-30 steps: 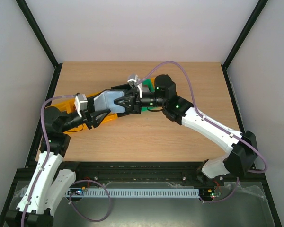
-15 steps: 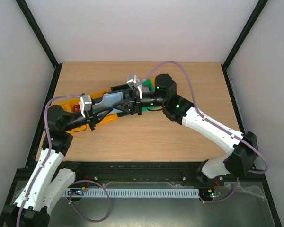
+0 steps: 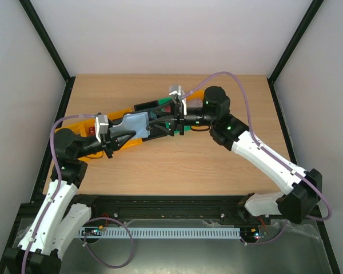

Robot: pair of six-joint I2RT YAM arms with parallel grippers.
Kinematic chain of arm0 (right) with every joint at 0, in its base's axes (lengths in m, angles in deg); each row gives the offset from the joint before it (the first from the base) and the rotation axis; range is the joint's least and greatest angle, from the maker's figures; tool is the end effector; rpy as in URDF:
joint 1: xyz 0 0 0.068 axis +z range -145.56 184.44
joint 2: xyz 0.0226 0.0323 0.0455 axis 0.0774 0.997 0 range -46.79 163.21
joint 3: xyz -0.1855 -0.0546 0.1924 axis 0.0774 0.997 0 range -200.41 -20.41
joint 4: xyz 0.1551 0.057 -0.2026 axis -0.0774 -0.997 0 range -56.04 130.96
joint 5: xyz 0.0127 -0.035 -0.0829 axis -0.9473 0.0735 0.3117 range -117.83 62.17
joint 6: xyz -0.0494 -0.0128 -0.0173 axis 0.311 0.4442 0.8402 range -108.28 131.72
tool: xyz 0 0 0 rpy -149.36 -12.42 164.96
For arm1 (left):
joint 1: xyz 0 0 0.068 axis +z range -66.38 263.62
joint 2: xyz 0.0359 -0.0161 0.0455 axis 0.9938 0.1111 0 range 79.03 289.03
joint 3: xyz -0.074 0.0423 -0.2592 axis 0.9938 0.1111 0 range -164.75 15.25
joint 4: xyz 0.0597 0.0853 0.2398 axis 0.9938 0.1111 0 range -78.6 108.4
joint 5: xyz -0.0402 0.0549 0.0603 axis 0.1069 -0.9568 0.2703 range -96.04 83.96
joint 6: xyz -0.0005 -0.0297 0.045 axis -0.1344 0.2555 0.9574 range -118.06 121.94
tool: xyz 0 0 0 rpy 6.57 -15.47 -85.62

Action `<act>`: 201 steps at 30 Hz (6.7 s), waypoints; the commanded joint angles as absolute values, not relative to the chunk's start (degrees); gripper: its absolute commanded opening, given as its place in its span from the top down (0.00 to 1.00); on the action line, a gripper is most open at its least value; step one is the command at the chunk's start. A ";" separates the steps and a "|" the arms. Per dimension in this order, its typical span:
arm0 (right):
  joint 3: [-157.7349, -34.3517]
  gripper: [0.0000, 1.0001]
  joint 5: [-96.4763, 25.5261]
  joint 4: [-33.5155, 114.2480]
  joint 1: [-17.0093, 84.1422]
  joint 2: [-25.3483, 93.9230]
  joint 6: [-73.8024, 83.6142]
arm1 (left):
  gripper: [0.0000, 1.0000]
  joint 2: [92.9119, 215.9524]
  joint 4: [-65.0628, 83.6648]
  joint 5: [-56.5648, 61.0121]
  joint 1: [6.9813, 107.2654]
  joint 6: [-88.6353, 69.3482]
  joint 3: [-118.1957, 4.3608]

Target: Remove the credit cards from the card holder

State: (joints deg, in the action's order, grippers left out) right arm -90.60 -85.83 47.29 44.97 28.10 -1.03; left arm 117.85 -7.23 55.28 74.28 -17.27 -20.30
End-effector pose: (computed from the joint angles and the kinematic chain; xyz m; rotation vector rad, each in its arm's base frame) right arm 0.2031 0.2135 0.4107 -1.2188 1.2806 1.4693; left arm 0.1430 -0.0552 0.3491 0.8372 1.2923 -1.0915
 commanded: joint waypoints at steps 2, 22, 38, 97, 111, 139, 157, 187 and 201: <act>-90.97 0.38 -85.48 49.81 45.73 29.57 -1.69 | 0.98 118.15 -11.37 57.58 74.40 -18.18 -20.69; -95.74 0.49 -82.82 47.18 48.25 35.23 0.83 | 0.98 118.31 -10.23 59.03 74.14 -16.01 -20.87; -96.75 0.92 -82.62 44.22 49.56 36.22 0.52 | 0.47 117.53 -6.60 47.77 74.36 -14.00 -19.91; -129.19 0.98 -31.66 4.05 59.08 53.18 -15.30 | 0.25 126.47 12.98 7.39 61.10 4.85 -31.18; -126.72 0.98 -43.37 8.15 58.19 48.76 -11.69 | 0.38 128.17 16.28 -2.13 61.30 5.45 -31.97; -110.14 0.98 -87.90 15.57 50.60 28.46 8.75 | 0.01 116.87 2.97 53.15 75.50 -15.15 -27.18; -101.05 0.58 -80.26 22.81 49.11 23.41 8.50 | 0.98 116.35 -0.18 53.58 70.99 -14.33 -26.63; -97.72 0.58 -65.77 24.45 48.56 21.06 11.37 | 0.98 115.72 -0.38 53.41 71.01 -12.52 -26.16; -94.84 0.37 -68.88 29.96 48.62 22.80 8.03 | 0.98 116.07 -0.78 53.20 70.98 -12.71 -25.86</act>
